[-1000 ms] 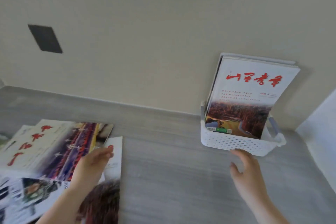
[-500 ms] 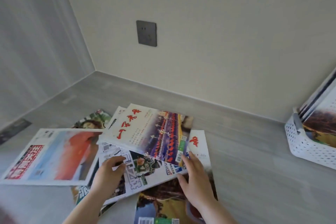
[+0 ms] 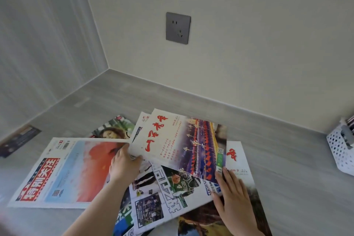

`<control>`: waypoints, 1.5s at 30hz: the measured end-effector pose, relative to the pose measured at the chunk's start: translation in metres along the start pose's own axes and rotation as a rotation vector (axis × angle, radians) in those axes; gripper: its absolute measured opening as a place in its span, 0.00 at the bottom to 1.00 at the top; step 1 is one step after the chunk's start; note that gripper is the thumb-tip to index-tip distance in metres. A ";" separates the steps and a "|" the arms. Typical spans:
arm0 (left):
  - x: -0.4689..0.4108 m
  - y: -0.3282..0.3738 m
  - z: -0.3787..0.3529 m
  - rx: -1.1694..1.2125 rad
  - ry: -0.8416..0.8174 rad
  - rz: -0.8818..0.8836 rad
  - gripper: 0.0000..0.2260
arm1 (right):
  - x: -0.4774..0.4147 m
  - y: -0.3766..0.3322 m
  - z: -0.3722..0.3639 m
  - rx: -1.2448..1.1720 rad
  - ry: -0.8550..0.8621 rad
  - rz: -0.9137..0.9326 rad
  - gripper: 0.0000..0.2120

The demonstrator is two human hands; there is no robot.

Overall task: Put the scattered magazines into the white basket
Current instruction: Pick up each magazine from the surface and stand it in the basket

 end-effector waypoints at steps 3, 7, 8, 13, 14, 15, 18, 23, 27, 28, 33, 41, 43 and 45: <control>-0.005 -0.003 -0.002 -0.210 -0.013 -0.022 0.29 | 0.001 -0.005 -0.002 0.058 0.035 0.036 0.34; -0.019 -0.002 -0.006 -0.463 -0.073 -0.061 0.29 | 0.000 -0.006 -0.003 0.067 0.033 0.050 0.34; -0.023 0.001 -0.008 -0.482 -0.085 -0.067 0.29 | 0.000 -0.005 -0.006 0.063 -0.002 0.050 0.34; -0.052 0.010 -0.012 -0.483 -0.118 0.062 0.26 | 0.001 -0.004 -0.010 0.044 -0.043 0.083 0.34; -0.057 0.010 -0.010 -0.468 -0.127 0.109 0.26 | 0.000 -0.004 -0.009 0.048 -0.036 0.069 0.35; -0.061 0.013 -0.009 -0.433 -0.141 0.118 0.25 | -0.001 -0.004 -0.009 0.049 -0.035 0.051 0.35; -0.067 0.040 -0.014 -0.224 -0.222 0.026 0.12 | -0.001 0.000 -0.009 -0.004 -0.034 0.013 0.34; -0.060 0.088 -0.009 0.139 -0.318 0.011 0.05 | 0.002 0.002 0.000 -0.029 0.067 0.043 0.21; -0.045 0.126 0.012 0.198 -0.251 -0.172 0.08 | 0.000 0.008 -0.004 -0.145 0.041 0.037 0.40; -0.037 0.138 0.018 0.227 -0.253 -0.225 0.10 | -0.001 0.007 -0.005 -0.214 0.012 0.056 0.40; 0.021 0.206 0.049 0.244 -0.281 -0.539 0.10 | -0.009 0.041 0.020 -0.645 0.059 -0.145 0.36; 0.132 0.287 0.071 -0.017 -0.256 -1.017 0.13 | -0.025 0.130 0.123 -0.913 0.321 -0.405 0.39; 0.156 0.303 0.069 -0.075 -0.229 -1.088 0.14 | -0.025 0.147 0.146 -0.990 0.322 -0.414 0.37; 0.174 0.319 0.062 -0.082 -0.222 -1.111 0.13 | -0.022 0.158 0.163 -1.022 0.257 -0.382 0.28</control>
Point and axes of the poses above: each hand's wrist, its own x-axis away from the middle knuckle, its own z-axis out of the back of the hand, y = z × x, the point moved 10 cm from there along -x, towards the middle knuckle, and after that the axes turned 9 degrees about y, right-handed, at the moved point
